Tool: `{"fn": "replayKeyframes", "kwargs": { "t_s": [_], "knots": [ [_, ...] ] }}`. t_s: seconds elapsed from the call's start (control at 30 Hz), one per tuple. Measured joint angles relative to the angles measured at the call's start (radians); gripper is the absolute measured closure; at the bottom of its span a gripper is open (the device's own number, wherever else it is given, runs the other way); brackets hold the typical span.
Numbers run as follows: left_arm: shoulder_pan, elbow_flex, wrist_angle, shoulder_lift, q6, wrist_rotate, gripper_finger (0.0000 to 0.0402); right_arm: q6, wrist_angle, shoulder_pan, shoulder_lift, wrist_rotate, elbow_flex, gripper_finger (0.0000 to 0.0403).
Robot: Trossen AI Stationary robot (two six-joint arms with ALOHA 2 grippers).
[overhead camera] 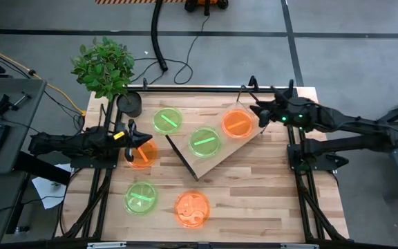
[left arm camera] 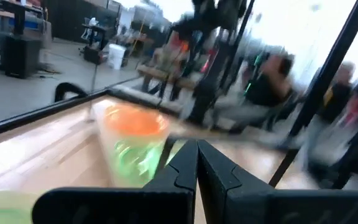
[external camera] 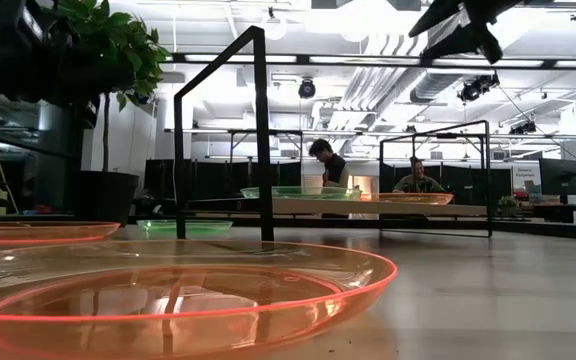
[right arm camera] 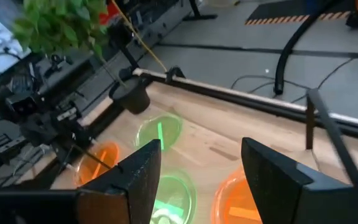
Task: Place and stack plates onto a shelf
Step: Stack the top orange plate on the top of the orange plate on the shelf
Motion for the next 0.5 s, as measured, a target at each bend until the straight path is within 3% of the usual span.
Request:
{"fn": "replayKeyframes", "kwargs": {
  "t_s": [0.1,0.33,0.5],
  "knots": [
    [-0.001,0.000,0.110,-0.001,-0.209,0.003,0.0401,0.000,-0.002,0.000,-0.027,0.027,0.000,0.0196],
    [0.000,0.000,0.349,0.002,-0.432,-0.222,0.0401,0.008,-0.012,0.000,-0.033,0.040,0.000,0.0196],
    [-0.001,0.101,0.313,0.081,-0.478,-0.124,0.0395,0.049,-0.028,0.000,-0.033,0.040,0.000,0.0196]
  ]
}}
